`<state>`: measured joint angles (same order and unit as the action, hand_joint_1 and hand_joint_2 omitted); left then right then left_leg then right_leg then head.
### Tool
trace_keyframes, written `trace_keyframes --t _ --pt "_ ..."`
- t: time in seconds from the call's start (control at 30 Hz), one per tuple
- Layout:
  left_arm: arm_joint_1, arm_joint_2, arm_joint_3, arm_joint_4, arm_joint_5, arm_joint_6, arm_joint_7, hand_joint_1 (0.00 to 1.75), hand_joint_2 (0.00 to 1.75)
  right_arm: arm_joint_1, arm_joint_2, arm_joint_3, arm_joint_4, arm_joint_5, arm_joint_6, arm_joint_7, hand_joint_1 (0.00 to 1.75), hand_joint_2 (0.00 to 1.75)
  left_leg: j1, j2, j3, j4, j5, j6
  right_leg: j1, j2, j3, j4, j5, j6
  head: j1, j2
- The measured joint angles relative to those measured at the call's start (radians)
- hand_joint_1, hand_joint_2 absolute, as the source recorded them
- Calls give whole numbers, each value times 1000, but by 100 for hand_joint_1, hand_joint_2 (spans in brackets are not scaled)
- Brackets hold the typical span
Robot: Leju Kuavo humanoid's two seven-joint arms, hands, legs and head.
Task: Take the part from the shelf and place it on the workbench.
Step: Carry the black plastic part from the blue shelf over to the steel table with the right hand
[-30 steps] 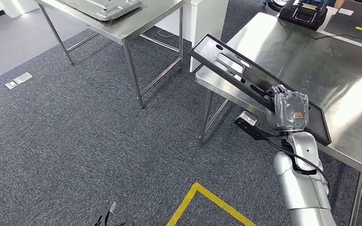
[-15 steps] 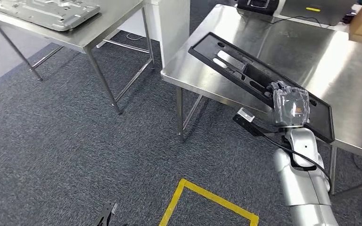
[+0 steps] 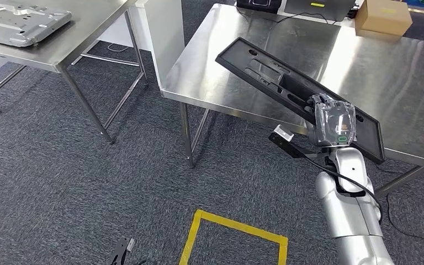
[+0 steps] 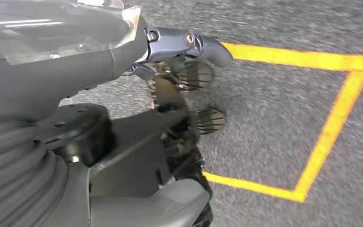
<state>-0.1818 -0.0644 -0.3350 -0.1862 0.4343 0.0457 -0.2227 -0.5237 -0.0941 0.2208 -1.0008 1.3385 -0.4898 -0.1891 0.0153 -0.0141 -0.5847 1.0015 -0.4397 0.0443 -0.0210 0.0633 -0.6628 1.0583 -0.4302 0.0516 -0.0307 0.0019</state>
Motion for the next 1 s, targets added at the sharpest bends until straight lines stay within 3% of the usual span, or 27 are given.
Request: trace_keyframes --t 0.03,0.07,0.13,0.17,0.23,0.3,0.33,0.4,0.47,0.53,0.6,0.63,0.67,0.7,0.77,0.8,0.87,0.97,1.0 --pt "0 0 0 0 0 -3 -4 0 175 3 0 1 0 1 -2 0 175 175 -2 10 0 -1 1 4 1 -30 -31 65 -29 -2 4 0" --pt "1 0 0 0 -1 -6 -6 0 175 5 0 1 0 2 -2 0 175 175 -3 22 -1 -1 0 6 1 -46 -66 141 -60 -2 7 0" --pt "4 0 0 0 -1 -9 -9 0 175 13 0 2 2 3 -3 0 175 175 -4 48 -2 -1 -1 7 0 -53 -113 243 -93 3 8 0" --pt "4 0 0 0 -1 -12 -11 0 175 15 0 2 3 3 -3 0 175 175 -4 57 -2 0 -2 6 -1 -55 -106 234 -85 9 9 0" --pt "2 0 0 0 0 -20 -15 0 175 16 0 2 5 4 -3 -4 175 175 -4 73 0 1 -4 3 -2 -67 -34 103 -39 24 10 0" --pt "-3 1 0 0 0 -28 -20 0 175 13 -1 3 6 5 -3 -12 175 175 -9 85 -1 5 -9 -6 2 -83 43 -28 -1 23 9 0" --pt "-5 1 0 0 1 -30 -22 0 175 12 -2 3 7 5 -3 -15 175 175 -12 89 -1 6 -10 -10 4 -86 60 -57 7 17 8 0" --pt "-8 1 0 0 1 -33 -26 0 175 13 -6 3 11 3 -4 -21 175 175 -12 95 0 5 -10 -19 7 -81 60 -63 10 2 6 0" --pt "-10 2 0 0 0 -34 -30 0 175 12 -9 3 14 -1 -6 -27 175 175 -7 78 -6 21 -24 -30 1 -73 60 -64 12 -10 4 0" --pt "-10 2 0 0 0 -35 -34 0 175 12 -8 4 17 -2 -11 -31 175 175 -4 41 -44 105 -77 -39 -4 -67 61 -66 14 -22 -2 0" --pt "-8 3 0 0 0 -35 -36 0 175 12 -7 5 22 -2 -15 -31 175 175 -4 20 -110 238 -137 -44 -2 -61 61 -66 12 -26 -5 0" --pt "-7 4 0 0 1 -35 -36 0 175 13 -6 6 25 -2 -15 -32 175 175 -4 17 -135 284 -148 -44 -1 -56 61 -66 12 -27 -5 0" --pt "-6 4 0 0 1 -35 -37 0 175 13 -5 7 28 -2 -15 -32 175 175 -4 16 -142 290 -137 -42 0 -51 62 -66 12 -27 -5 0" --pt "-6 5 0 0 1 -35 -38 0 175 13 -4 8 31 -2 -15 -32 175 175 -4 15 -128 255 -107 -39 0 -46 64 -65 12 -27 -5 0" --pt "-6 7 0 0 1 -35 -38 0 175 12 -2 8 33 -1 -15 -32 175 175 -4 9 -64 116 -33 -30 2 -38 67 -65 11 -26 -5 0" --pt "-7 8 0 0 2 -35 -38 0 175 11 -1 8 33 -1 -15 -32 175 175 -5 4 -36 57 -11 -26 4 -34 67 -65 10 -25 -4 0" --pt "-7 9 0 0 2 -35 -38 0 175 8 1 8 34 -1 -16 -32 175 175 -10 0 -16 10 -3 -20 7 -31 64 -65 9 -19 -4 0" --pt "-8 8 0 0 3 -35 -39 0 175 6 1 9 34 -1 -16 -32 175 175 -10 7 -11 0 4 -4 6 -32 57 -58 3 -6 -4 0" --pt "-9 9 1 0 4 -35 -39 0 175 4 2 10 35 -1 -16 -32 175 175 -7 9 -7 -4 6 2 6 -37 43 -30 -11 -6 -2 0"
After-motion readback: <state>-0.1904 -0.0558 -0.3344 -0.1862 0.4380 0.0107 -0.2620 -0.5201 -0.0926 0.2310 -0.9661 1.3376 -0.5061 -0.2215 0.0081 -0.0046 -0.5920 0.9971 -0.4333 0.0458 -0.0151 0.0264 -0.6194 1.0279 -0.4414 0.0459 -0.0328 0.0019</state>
